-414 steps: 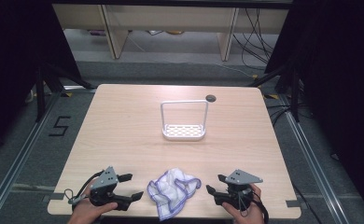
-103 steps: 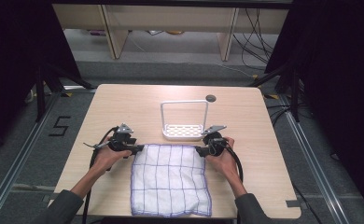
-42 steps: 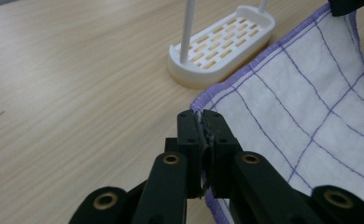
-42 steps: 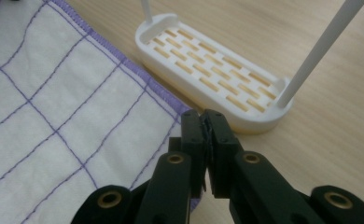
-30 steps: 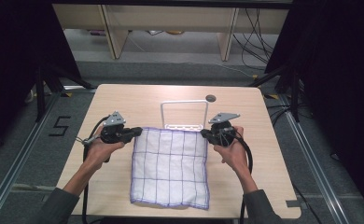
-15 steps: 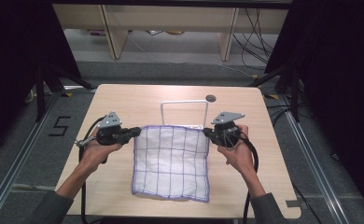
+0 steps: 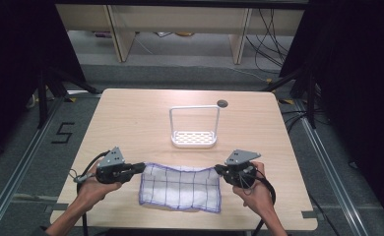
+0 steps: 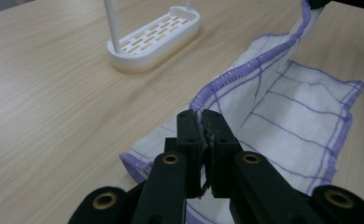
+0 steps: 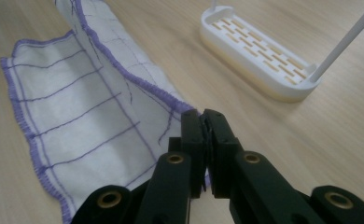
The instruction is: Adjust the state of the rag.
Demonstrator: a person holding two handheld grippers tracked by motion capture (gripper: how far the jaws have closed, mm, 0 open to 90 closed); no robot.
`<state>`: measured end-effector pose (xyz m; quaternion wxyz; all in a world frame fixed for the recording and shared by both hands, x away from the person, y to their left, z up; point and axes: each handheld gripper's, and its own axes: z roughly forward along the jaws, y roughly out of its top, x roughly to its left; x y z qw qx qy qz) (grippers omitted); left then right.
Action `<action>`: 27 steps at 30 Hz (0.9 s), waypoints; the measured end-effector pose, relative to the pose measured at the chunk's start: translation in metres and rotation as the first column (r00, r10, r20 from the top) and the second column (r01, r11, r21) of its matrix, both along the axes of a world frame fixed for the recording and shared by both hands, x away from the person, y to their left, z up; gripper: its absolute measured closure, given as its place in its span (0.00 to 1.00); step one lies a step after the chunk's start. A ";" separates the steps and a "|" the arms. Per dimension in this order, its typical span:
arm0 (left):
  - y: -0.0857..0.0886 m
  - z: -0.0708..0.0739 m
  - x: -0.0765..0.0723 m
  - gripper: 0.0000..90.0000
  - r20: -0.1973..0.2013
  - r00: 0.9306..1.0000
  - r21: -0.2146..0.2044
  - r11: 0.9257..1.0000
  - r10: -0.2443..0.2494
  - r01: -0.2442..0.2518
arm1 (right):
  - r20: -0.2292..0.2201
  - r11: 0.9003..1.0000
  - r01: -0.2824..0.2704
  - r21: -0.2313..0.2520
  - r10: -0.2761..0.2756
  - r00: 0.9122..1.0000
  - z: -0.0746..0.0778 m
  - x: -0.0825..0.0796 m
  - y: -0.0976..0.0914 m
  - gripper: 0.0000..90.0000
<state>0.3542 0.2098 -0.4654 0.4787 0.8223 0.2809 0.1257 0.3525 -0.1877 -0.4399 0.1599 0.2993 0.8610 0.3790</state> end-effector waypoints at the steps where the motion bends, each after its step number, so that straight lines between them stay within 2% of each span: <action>1: 0.000 0.000 0.000 0.95 0.000 1.000 0.000 1.000 0.000 0.000 | 0.000 1.000 0.000 0.000 0.000 1.000 0.000 0.000 0.000 0.97; 5: 0.003 -0.009 -0.010 0.95 -0.026 0.999 -0.002 1.000 -0.022 0.022 | -0.008 1.000 -0.012 -0.001 0.012 1.000 -0.005 -0.014 0.000 0.97; 9: 0.005 -0.016 -0.020 0.95 -0.034 0.999 0.005 1.000 -0.029 0.029 | -0.027 0.999 -0.031 -0.007 0.031 0.999 -0.008 -0.026 0.003 0.97; 10: 0.006 -0.018 -0.023 0.95 -0.031 0.999 0.019 0.999 -0.033 0.033 | -0.010 0.999 -0.038 -0.020 0.037 0.999 -0.009 -0.028 0.003 0.97; 13: 0.004 -0.023 -0.031 0.95 -0.029 0.999 0.027 0.999 -0.044 0.044 | -0.021 0.998 -0.047 -0.034 0.047 0.999 -0.014 -0.036 0.005 0.97; 14: 0.004 -0.024 -0.036 0.95 -0.037 0.998 0.032 0.998 -0.057 0.058 | -0.051 0.998 -0.050 -0.030 0.048 0.998 -0.018 -0.041 0.006 0.97; 15: 0.004 -0.024 -0.036 0.95 -0.037 0.998 0.032 0.998 -0.057 0.058 | -0.030 0.998 -0.061 -0.033 0.060 0.998 -0.019 -0.042 0.005 0.97; 16: 0.005 -0.025 -0.043 0.95 -0.037 0.996 0.042 0.996 -0.076 0.077 | -0.035 0.998 -0.059 -0.037 0.057 0.998 -0.020 -0.046 0.005 0.97; 18: 0.005 -0.027 -0.045 0.94 -0.034 0.995 0.054 0.994 -0.092 0.094 | -0.038 0.998 -0.060 -0.029 0.059 0.998 -0.024 -0.051 0.003 0.97; 19: 0.005 -0.029 -0.047 0.94 -0.041 0.995 0.057 0.994 -0.094 0.097 | -0.059 0.998 -0.055 -0.031 0.053 0.997 -0.025 -0.054 0.004 0.96; 20: 0.004 -0.033 -0.051 0.93 -0.055 0.993 0.082 0.991 -0.101 0.105 | -0.065 0.997 -0.070 -0.042 0.068 0.996 -0.027 -0.055 0.003 0.96; 21: 0.004 -0.033 -0.051 0.93 -0.055 0.993 0.082 0.991 -0.101 0.105 | -0.065 0.997 -0.070 -0.042 0.068 0.996 -0.027 -0.055 0.003 0.96; 22: 0.004 -0.038 -0.052 0.90 -0.071 0.992 0.094 0.990 -0.102 0.108 | -0.090 0.997 -0.063 -0.046 0.059 0.994 -0.035 -0.060 0.003 0.93; 23: 0.004 -0.038 -0.052 0.85 -0.071 0.992 0.094 0.990 -0.102 0.108 | -0.090 0.997 -0.063 -0.046 0.059 0.994 -0.035 -0.060 0.003 0.93; 24: 0.006 -0.040 -0.053 0.82 -0.085 0.991 0.089 0.990 -0.103 0.110 | -0.094 0.997 -0.068 -0.036 0.065 0.994 -0.041 -0.063 0.004 0.82; 25: 0.006 -0.040 -0.053 0.79 -0.085 0.991 0.089 0.990 -0.103 0.110 | -0.094 0.997 -0.068 -0.036 0.065 0.994 -0.041 -0.063 0.004 0.82; 26: 0.007 -0.037 -0.056 0.74 -0.089 0.991 0.064 0.992 -0.104 0.110 | -0.115 0.998 -0.062 -0.027 0.059 0.992 -0.042 -0.066 0.002 0.73; 27: 0.009 -0.035 -0.056 0.70 -0.092 0.991 0.060 0.993 -0.095 0.100 | -0.109 0.999 -0.039 -0.008 0.038 0.993 -0.041 -0.067 0.001 0.68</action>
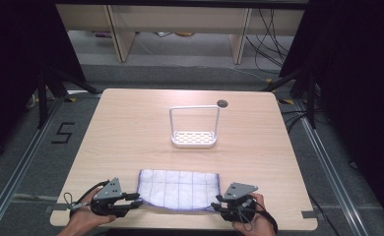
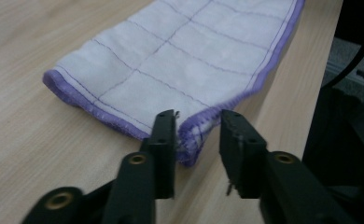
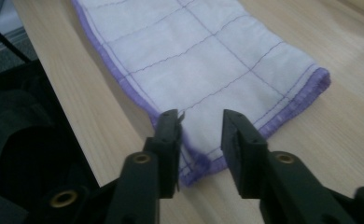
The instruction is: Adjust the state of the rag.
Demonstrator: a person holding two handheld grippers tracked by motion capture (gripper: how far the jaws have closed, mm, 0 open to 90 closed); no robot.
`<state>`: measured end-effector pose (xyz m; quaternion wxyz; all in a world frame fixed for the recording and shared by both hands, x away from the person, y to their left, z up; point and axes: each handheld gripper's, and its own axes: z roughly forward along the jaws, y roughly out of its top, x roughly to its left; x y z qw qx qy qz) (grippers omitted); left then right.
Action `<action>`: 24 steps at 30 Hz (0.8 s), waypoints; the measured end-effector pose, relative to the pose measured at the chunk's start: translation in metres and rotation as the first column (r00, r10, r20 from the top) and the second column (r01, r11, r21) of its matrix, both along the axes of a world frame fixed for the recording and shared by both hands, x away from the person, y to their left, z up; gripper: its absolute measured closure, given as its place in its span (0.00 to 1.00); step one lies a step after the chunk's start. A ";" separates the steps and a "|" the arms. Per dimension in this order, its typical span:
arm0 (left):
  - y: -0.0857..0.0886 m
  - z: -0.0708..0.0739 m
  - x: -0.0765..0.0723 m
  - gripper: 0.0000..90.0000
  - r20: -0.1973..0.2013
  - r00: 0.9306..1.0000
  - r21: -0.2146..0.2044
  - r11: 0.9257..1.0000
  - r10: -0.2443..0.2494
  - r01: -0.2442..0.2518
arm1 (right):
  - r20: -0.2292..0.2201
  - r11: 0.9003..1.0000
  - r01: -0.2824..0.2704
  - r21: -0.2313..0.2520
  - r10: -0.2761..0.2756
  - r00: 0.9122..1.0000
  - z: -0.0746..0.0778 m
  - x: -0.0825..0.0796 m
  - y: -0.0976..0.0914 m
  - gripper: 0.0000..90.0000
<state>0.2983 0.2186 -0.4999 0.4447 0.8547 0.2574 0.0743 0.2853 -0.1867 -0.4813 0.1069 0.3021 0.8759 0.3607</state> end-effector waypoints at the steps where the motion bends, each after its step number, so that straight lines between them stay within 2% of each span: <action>1: 0.000 0.000 0.000 0.63 0.000 1.000 0.000 1.000 0.000 0.000 | 0.000 1.000 0.000 0.000 0.000 1.000 0.000 0.000 0.000 0.68; 2: 0.004 0.010 0.000 0.57 -0.007 1.000 -0.072 0.997 0.029 -0.030 | 0.003 0.998 0.054 0.022 -0.054 0.999 0.006 0.000 -0.006 0.63; 3: 0.004 0.010 0.000 0.54 -0.007 1.000 -0.072 0.997 0.029 -0.030 | 0.003 0.998 0.054 0.022 -0.054 0.999 0.006 0.000 -0.006 0.63; 4: 0.005 0.015 0.001 0.54 -0.004 0.999 -0.103 0.993 0.052 -0.052 | 0.002 0.997 0.065 0.045 -0.065 0.998 0.007 0.001 -0.008 0.61; 5: 0.007 0.023 0.009 0.49 0.013 0.997 -0.112 0.991 0.075 -0.073 | -0.005 0.989 0.128 0.071 -0.128 0.992 0.011 0.004 -0.014 0.57; 6: 0.007 0.023 0.009 0.49 0.013 0.997 -0.112 0.991 0.075 -0.073 | -0.005 0.989 0.128 0.071 -0.128 0.992 0.011 0.004 -0.014 0.57; 7: 0.006 0.027 0.018 0.47 0.022 0.995 -0.103 0.990 0.102 -0.099 | -0.045 0.980 0.183 0.073 -0.180 0.983 0.012 0.003 -0.012 0.54; 8: 0.006 0.027 0.018 0.47 0.022 0.995 -0.103 0.990 0.102 -0.099 | -0.045 0.980 0.183 0.073 -0.180 0.983 0.012 0.003 -0.012 0.54; 9: 0.004 0.028 0.032 0.46 0.033 0.991 -0.085 0.988 0.132 -0.128 | -0.020 0.985 0.165 0.046 -0.164 0.986 0.009 0.005 -0.010 0.52; 10: 0.002 0.027 0.042 0.45 0.025 0.990 -0.060 0.989 0.139 -0.137 | -0.019 0.985 0.167 0.040 -0.166 0.986 0.008 0.005 -0.009 0.52; 11: 0.002 0.027 0.042 0.44 0.025 0.990 -0.060 0.989 0.139 -0.137 | -0.019 0.985 0.167 0.040 -0.166 0.986 0.008 0.005 -0.009 0.52; 12: 0.001 0.025 0.051 0.44 0.022 0.990 -0.044 0.989 0.140 -0.139 | -0.047 0.981 0.191 0.029 -0.189 0.981 0.009 0.002 -0.007 0.51; 13: -0.002 0.022 0.060 0.43 0.020 0.988 -0.050 0.987 0.155 -0.153 | -0.025 0.982 0.188 0.021 -0.188 0.982 0.008 0.003 -0.006 0.50; 14: -0.006 0.019 0.071 0.43 0.000 0.988 -0.024 0.988 0.151 -0.151 | -0.021 0.978 0.210 0.007 -0.210 0.978 0.005 0.003 -0.005 0.49; 15: -0.008 0.017 0.075 0.43 -0.009 0.989 -0.017 0.989 0.150 -0.150 | -0.045 0.975 0.220 0.000 -0.220 0.974 0.005 0.002 -0.003 0.49; 16: -0.008 0.017 0.075 0.42 -0.009 0.989 -0.017 0.989 0.150 -0.150 | -0.045 0.975 0.220 0.000 -0.220 0.974 0.005 0.002 -0.003 0.49; 17: -0.011 0.013 0.082 0.42 -0.014 0.988 -0.003 0.988 0.157 -0.157 | -0.026 0.976 0.218 -0.001 -0.218 0.976 0.003 0.002 -0.003 0.49; 18: -0.013 0.011 0.085 0.42 -0.022 0.987 0.004 0.987 0.158 -0.158 | -0.041 0.974 0.226 -0.019 -0.227 0.973 0.001 0.001 0.000 0.48; 21: -0.018 0.004 0.094 0.42 -0.043 0.989 0.045 0.989 0.141 -0.139 | -0.042 0.972 0.233 -0.031 -0.234 0.971 -0.002 0.000 0.003 0.47; 22: -0.018 0.000 0.098 0.44 -0.039 0.991 0.092 0.988 0.124 -0.121 | -0.038 0.973 0.224 -0.058 -0.227 0.973 -0.007 0.000 0.006 0.46; 23: -0.018 0.000 0.098 0.45 -0.039 0.991 0.092 0.988 0.124 -0.121 | -0.038 0.973 0.224 -0.058 -0.227 0.973 -0.007 0.000 0.006 0.46; 24: -0.020 -0.004 0.099 0.48 -0.047 0.990 0.093 0.987 0.133 -0.129 | -0.035 0.971 0.225 -0.078 -0.228 0.973 -0.011 0.001 0.008 0.44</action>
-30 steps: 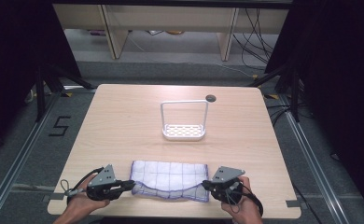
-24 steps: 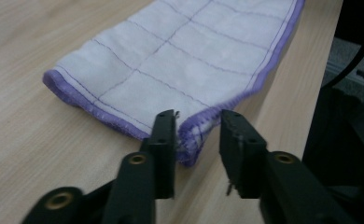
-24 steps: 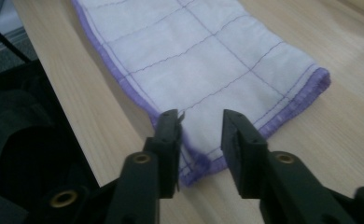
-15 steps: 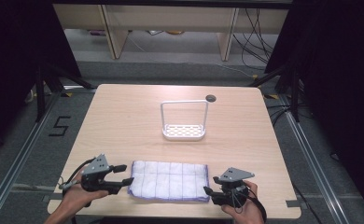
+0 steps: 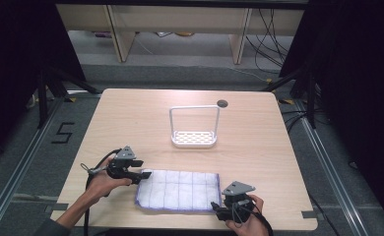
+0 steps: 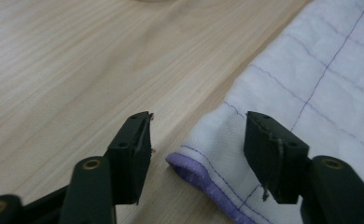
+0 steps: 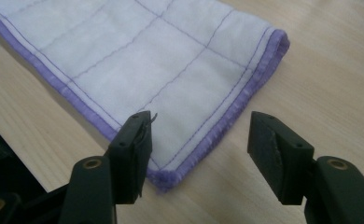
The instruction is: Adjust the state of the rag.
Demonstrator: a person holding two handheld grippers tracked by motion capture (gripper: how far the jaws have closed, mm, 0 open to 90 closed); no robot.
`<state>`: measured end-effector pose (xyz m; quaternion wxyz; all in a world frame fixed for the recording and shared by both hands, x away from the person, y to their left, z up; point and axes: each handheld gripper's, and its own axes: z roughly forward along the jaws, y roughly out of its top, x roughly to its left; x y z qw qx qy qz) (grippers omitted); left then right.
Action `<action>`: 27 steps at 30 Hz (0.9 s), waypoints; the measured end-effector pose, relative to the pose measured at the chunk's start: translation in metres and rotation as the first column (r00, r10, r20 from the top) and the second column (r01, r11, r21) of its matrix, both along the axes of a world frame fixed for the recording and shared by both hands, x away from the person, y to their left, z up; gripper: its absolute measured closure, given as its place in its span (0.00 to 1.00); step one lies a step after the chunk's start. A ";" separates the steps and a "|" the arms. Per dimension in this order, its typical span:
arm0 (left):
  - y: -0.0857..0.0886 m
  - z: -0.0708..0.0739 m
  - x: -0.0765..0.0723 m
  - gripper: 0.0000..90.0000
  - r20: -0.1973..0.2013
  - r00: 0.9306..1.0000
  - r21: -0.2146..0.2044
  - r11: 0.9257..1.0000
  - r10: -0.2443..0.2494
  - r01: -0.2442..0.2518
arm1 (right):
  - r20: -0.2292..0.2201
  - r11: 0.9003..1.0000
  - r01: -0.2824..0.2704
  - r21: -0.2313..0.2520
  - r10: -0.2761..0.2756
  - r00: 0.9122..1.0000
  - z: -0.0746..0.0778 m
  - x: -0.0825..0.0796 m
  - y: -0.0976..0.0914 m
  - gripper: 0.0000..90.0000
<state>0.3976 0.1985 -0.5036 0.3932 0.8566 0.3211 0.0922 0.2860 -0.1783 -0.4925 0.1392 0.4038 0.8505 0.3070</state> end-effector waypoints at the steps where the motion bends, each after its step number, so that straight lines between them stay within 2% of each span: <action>1: 0.000 -0.001 0.001 0.49 0.010 1.000 0.022 1.000 -0.020 0.020 | -0.001 1.000 0.008 -0.010 -0.008 1.000 -0.002 0.000 0.001 0.44; 3: -0.002 -0.004 -0.001 0.51 0.015 1.000 0.039 0.999 -0.028 0.027 | -0.012 1.000 0.013 -0.013 -0.013 1.000 -0.002 -0.001 0.002 0.44; 5: -0.004 -0.005 -0.005 0.58 0.027 0.998 0.060 0.997 -0.059 0.057 | -0.010 1.000 0.016 -0.025 -0.016 1.000 -0.004 -0.001 0.002 0.44; 6: -0.006 -0.005 -0.007 0.65 0.033 0.997 0.075 0.995 -0.074 0.071 | -0.009 0.999 0.015 -0.045 -0.016 1.000 -0.005 -0.003 0.005 0.44; 7: -0.005 -0.006 -0.006 0.68 0.041 0.995 0.086 0.992 -0.095 0.091 | -0.001 0.998 0.005 -0.059 -0.005 1.000 -0.006 -0.003 0.006 0.44; 9: -0.006 -0.007 -0.009 0.76 0.033 0.996 0.074 0.994 -0.086 0.083 | 0.001 0.998 0.008 -0.064 -0.008 1.000 -0.007 -0.003 0.007 0.44; 10: -0.005 -0.006 -0.009 0.79 0.040 0.994 0.087 0.992 -0.100 0.096 | 0.002 0.998 0.007 -0.061 -0.007 1.000 -0.007 -0.003 0.006 0.44; 12: -0.005 -0.006 -0.010 0.81 0.037 0.994 0.081 0.992 -0.098 0.095 | 0.005 0.998 0.009 -0.058 -0.009 1.000 -0.007 -0.003 0.006 0.45; 13: -0.004 -0.006 -0.011 0.86 0.041 0.994 0.083 0.992 -0.097 0.093 | -0.002 0.999 0.022 -0.036 -0.022 1.000 -0.003 -0.004 0.004 0.45; 15: -0.002 -0.006 -0.012 0.88 0.033 0.995 0.067 0.993 -0.096 0.094 | 0.018 1.000 0.023 -0.017 -0.023 1.000 0.001 -0.005 0.004 0.45; 18: -0.001 -0.007 -0.014 0.90 0.026 0.996 0.058 0.995 -0.085 0.084 | 0.008 0.999 0.033 -0.005 -0.033 0.999 0.002 -0.007 0.005 0.45; 20: -0.001 -0.007 -0.014 0.91 0.033 0.995 0.066 0.994 -0.094 0.092 | -0.003 1.000 0.017 0.000 -0.017 1.000 -0.001 -0.008 0.006 0.46; 21: -0.001 -0.007 -0.015 0.91 0.033 0.995 0.067 0.994 -0.094 0.091 | -0.024 1.000 0.017 0.000 -0.017 1.000 -0.003 -0.009 0.007 0.48; 22: -0.001 -0.007 -0.015 0.92 0.033 0.995 0.067 0.994 -0.094 0.091 | -0.009 1.000 0.014 -0.010 -0.014 1.000 -0.004 -0.008 0.007 0.50; 23: -0.001 -0.006 -0.015 0.92 0.034 0.995 0.065 0.994 -0.091 0.088 | -0.020 1.000 0.020 -0.013 -0.020 1.000 -0.004 -0.008 0.007 0.52; 24: -0.001 -0.006 -0.015 0.92 0.034 0.995 0.065 0.994 -0.091 0.088 | -0.020 1.000 0.020 -0.013 -0.020 1.000 -0.004 -0.008 0.007 0.52; 26: 0.000 -0.007 -0.016 0.92 0.036 0.995 0.066 0.994 -0.093 0.090 | -0.016 1.000 0.000 -0.017 0.000 1.000 -0.008 -0.008 0.008 0.60; 27: 0.000 -0.007 -0.016 0.92 0.038 0.995 0.067 0.994 -0.088 0.086 | -0.016 1.000 0.000 -0.017 0.000 1.000 -0.008 -0.008 0.008 0.60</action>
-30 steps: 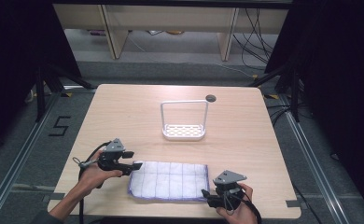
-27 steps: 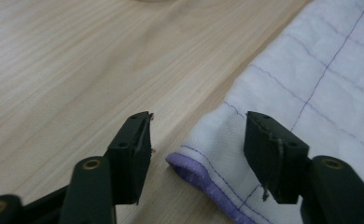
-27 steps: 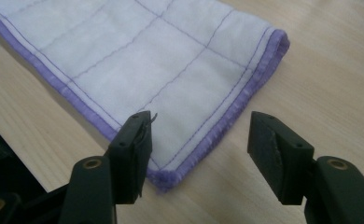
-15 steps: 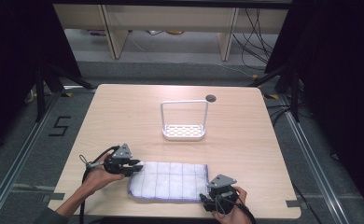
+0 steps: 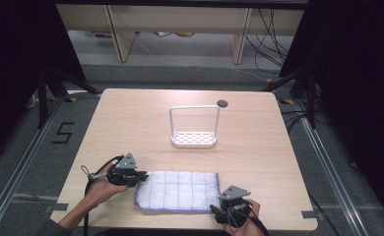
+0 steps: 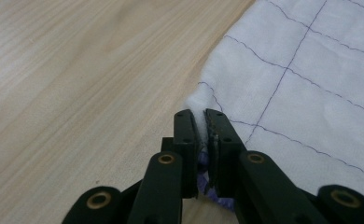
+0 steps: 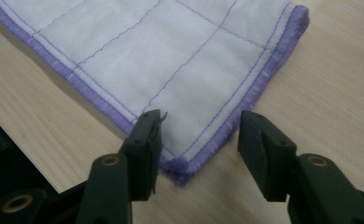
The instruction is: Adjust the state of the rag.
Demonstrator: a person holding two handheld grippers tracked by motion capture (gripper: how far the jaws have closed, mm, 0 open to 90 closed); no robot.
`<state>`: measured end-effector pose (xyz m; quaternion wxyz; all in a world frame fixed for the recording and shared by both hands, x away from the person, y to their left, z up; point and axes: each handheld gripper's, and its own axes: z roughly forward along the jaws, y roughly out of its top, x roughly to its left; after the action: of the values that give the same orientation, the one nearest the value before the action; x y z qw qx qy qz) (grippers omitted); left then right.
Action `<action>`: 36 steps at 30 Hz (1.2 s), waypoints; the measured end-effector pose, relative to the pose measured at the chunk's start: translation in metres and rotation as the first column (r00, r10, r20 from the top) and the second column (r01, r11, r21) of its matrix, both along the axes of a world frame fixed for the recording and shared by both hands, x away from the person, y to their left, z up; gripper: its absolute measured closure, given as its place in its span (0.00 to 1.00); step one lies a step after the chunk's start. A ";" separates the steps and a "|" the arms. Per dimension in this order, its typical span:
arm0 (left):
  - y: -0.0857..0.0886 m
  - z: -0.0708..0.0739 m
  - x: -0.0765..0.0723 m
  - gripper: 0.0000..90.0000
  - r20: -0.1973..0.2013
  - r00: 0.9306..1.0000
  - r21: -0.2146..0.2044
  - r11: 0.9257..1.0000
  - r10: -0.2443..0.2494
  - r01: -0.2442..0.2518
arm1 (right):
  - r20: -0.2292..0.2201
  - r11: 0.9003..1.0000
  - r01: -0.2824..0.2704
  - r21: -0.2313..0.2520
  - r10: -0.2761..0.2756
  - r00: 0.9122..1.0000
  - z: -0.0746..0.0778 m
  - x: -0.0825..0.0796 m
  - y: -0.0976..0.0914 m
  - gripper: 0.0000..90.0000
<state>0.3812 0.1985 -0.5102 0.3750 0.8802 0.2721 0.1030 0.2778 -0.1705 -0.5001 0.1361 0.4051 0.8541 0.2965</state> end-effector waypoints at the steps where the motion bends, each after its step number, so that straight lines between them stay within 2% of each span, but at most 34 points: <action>1: 0.001 0.001 0.000 0.92 -0.001 1.000 0.005 1.000 -0.006 0.006 | -0.007 1.000 -0.002 0.003 0.002 1.000 0.000 0.000 0.001 0.64; 4: 0.002 0.001 -0.003 0.93 -0.001 1.000 0.002 1.000 -0.004 0.004 | 0.003 1.000 -0.019 0.016 0.019 1.000 -0.001 -0.002 0.001 0.76; 5: 0.003 0.001 -0.003 0.93 0.006 1.000 0.001 1.000 -0.001 0.001 | -0.010 0.999 -0.022 0.029 0.023 1.000 -0.001 -0.001 0.000 0.83; 7: 0.003 0.000 -0.005 0.93 -0.003 1.000 -0.004 1.000 0.009 -0.009 | -0.007 0.999 -0.028 0.042 0.028 1.000 -0.002 0.000 -0.001 0.88; 8: 0.004 0.001 -0.007 0.93 -0.002 1.000 -0.003 1.000 -0.004 0.004 | -0.007 0.999 -0.028 0.042 0.028 1.000 -0.002 0.000 -0.001 0.88; 10: 0.005 0.000 -0.010 0.93 -0.001 1.000 -0.012 1.000 0.003 -0.003 | -0.027 0.997 -0.039 0.061 0.041 0.999 -0.002 0.001 -0.001 0.93; 12: 0.006 0.001 -0.012 0.93 0.000 1.000 -0.006 1.000 0.003 -0.003 | -0.017 0.996 -0.052 0.070 0.053 0.998 -0.002 0.006 -0.002 0.95; 13: 0.007 0.001 -0.014 0.93 -0.006 1.000 -0.016 1.000 0.011 -0.011 | -0.017 0.996 -0.052 0.070 0.053 0.998 -0.002 0.006 -0.002 0.95; 14: 0.008 0.002 -0.015 0.93 0.002 1.000 -0.009 1.000 -0.004 0.004 | -0.030 0.996 -0.067 0.059 0.069 0.997 0.000 0.010 -0.003 0.95; 15: 0.008 0.002 -0.017 0.93 -0.003 1.000 -0.025 1.000 0.005 -0.005 | -0.030 0.996 -0.067 0.059 0.069 0.997 0.000 0.010 -0.003 0.95; 16: 0.010 0.002 -0.019 0.94 -0.011 1.000 -0.018 1.000 0.001 -0.002 | -0.037 0.996 -0.069 0.057 0.071 0.997 0.001 0.012 -0.003 0.95; 17: 0.010 0.002 -0.020 0.94 -0.005 1.000 -0.017 1.000 -0.009 0.009 | -0.035 0.996 -0.065 0.065 0.067 0.997 0.002 0.016 -0.003 0.95; 18: 0.011 0.001 -0.025 0.94 -0.018 1.000 -0.042 0.999 0.002 -0.003 | -0.036 0.996 -0.069 0.053 0.071 0.997 0.004 0.024 -0.005 0.95; 19: 0.011 0.001 -0.025 0.94 -0.018 1.000 -0.042 0.999 0.002 -0.003 | -0.036 0.996 -0.069 0.053 0.071 0.997 0.004 0.024 -0.005 0.95; 20: 0.012 0.003 -0.030 0.94 -0.026 1.000 -0.059 0.998 0.003 -0.004 | -0.026 0.996 -0.081 0.039 0.082 0.996 0.008 0.035 -0.006 0.96; 21: 0.013 0.004 -0.033 0.95 -0.026 1.000 -0.073 0.997 -0.008 0.006 | -0.025 0.997 -0.067 0.047 0.068 0.997 0.009 0.040 -0.004 0.96; 23: 0.014 0.007 -0.042 0.95 -0.039 0.999 -0.096 0.995 -0.015 0.011 | -0.018 0.997 -0.078 0.028 0.079 0.997 0.014 0.053 -0.005 0.96; 25: 0.014 0.008 -0.046 0.95 -0.044 0.999 -0.104 0.994 -0.024 0.019 | -0.029 0.997 -0.067 0.042 0.068 0.997 0.017 0.058 -0.004 0.96; 27: 0.013 0.009 -0.055 0.95 -0.055 0.998 -0.118 0.993 -0.034 0.028 | -0.030 0.997 -0.079 0.014 0.080 0.996 0.022 0.074 -0.004 0.96; 28: 0.012 0.009 -0.059 0.95 -0.057 0.997 -0.122 0.992 -0.046 0.038 | -0.030 0.997 -0.075 0.016 0.075 0.997 0.023 0.080 -0.003 0.96; 29: 0.009 0.008 -0.063 0.95 -0.073 0.996 -0.136 0.990 -0.047 0.037 | -0.014 0.997 -0.075 0.009 0.075 0.997 0.022 0.087 -0.002 0.96; 30: 0.008 0.009 -0.067 0.94 -0.077 0.995 -0.139 0.989 -0.057 0.046 | -0.022 0.997 -0.077 -0.005 0.077 0.997 0.022 0.100 0.002 0.96; 31: 0.005 0.009 -0.071 0.94 -0.082 0.995 -0.140 0.989 -0.063 0.051 | -0.022 0.997 -0.077 -0.005 0.077 0.997 0.022 0.100 0.002 0.96; 32: 0.001 0.010 -0.076 0.94 -0.089 0.993 -0.143 0.988 -0.078 0.065 | -0.030 0.995 -0.095 -0.037 0.093 0.995 0.023 0.112 0.006 0.96; 33: -0.001 0.010 -0.078 0.94 -0.087 0.992 -0.143 0.987 -0.089 0.076 | -0.030 0.995 -0.095 -0.037 0.093 0.995 0.023 0.112 0.006 0.96; 34: -0.009 0.009 -0.085 0.94 -0.100 0.989 -0.156 0.984 -0.106 0.090 | -0.030 0.994 -0.099 -0.047 0.098 0.995 0.023 0.120 0.010 0.96; 35: -0.009 0.009 -0.085 0.94 -0.100 0.989 -0.156 0.984 -0.106 0.090 | -0.030 0.994 -0.099 -0.047 0.098 0.995 0.023 0.120 0.010 0.96; 36: -0.015 0.009 -0.090 0.94 -0.123 0.987 -0.178 0.981 -0.105 0.082 | -0.053 0.995 -0.091 -0.042 0.088 0.995 0.023 0.127 0.013 0.96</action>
<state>0.2913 0.1830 -0.5014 0.4355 0.8611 0.2623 0.0030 0.4045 -0.1576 -0.4772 0.1097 0.3707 0.8810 0.2727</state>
